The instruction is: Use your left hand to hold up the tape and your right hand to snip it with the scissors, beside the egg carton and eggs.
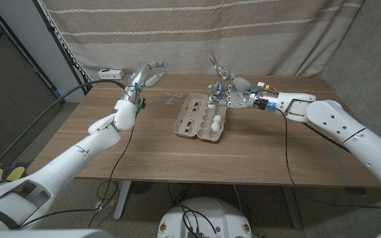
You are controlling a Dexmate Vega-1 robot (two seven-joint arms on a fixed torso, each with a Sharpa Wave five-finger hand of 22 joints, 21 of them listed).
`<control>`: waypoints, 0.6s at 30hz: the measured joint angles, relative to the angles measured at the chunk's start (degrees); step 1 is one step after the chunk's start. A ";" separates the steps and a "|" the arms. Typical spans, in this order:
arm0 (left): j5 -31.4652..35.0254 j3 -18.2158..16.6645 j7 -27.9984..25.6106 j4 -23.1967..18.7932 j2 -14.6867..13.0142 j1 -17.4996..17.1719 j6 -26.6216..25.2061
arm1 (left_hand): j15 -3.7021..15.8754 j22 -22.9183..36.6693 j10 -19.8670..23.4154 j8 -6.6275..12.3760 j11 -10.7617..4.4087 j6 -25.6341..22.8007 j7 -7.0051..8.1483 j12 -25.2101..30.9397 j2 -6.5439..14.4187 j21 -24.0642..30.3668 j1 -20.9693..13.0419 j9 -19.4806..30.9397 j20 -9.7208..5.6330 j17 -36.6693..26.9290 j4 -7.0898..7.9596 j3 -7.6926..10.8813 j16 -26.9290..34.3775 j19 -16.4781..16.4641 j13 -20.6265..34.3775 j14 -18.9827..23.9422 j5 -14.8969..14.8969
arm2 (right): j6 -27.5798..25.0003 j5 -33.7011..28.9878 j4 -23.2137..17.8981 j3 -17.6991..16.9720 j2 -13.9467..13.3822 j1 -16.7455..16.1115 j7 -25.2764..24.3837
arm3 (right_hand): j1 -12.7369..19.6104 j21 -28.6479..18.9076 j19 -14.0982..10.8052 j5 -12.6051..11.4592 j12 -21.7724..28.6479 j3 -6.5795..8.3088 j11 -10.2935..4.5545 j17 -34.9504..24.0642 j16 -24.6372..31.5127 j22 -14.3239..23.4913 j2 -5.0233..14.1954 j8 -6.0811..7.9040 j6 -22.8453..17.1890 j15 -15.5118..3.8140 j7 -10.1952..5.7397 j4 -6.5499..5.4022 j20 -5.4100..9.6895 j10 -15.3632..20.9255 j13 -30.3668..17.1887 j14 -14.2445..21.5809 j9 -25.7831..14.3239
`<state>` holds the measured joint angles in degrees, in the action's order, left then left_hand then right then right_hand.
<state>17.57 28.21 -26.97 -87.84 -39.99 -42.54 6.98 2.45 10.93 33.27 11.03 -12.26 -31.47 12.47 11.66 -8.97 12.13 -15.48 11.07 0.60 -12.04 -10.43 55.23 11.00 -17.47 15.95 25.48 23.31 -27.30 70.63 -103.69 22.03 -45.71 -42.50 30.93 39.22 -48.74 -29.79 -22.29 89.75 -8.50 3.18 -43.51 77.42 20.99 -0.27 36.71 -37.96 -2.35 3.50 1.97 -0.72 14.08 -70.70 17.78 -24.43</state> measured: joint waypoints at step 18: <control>-0.41 1.14 2.11 2.27 -1.60 2.01 -1.30 | 0.31 0.15 -0.08 1.72 0.08 -3.74 -1.01 0.44 -1.92 0.00 3.78 -0.01 0.11 -0.10 0.87 -2.96 0.32 0.72 -0.27 -0.51 0.64 | 0.79 -0.03 -0.94 -0.79 -0.71 -0.97 -1.23 | 0.53 0.00 0.00 -0.39 0.11 0.24 -0.03 0.53 0.35 -0.72 0.53 -0.77 0.01 0.00 0.01 0.23 0.00 0.03 0.02 0.00 0.80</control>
<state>17.16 29.35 -24.86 -85.57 -41.59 -40.53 5.69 2.75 11.08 33.19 12.75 -12.17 -35.21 11.46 12.10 -10.90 12.13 -11.70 11.06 0.71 -12.14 -9.56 52.27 11.32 -16.75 15.69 24.97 23.95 -26.51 70.60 -104.62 21.24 -46.42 -43.47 29.70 39.75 -48.74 -29.79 -22.68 89.86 -8.26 3.14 -42.98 77.77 20.26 0.25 35.93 -37.94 -2.35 3.51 2.20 -0.72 14.11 -70.68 17.79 -23.63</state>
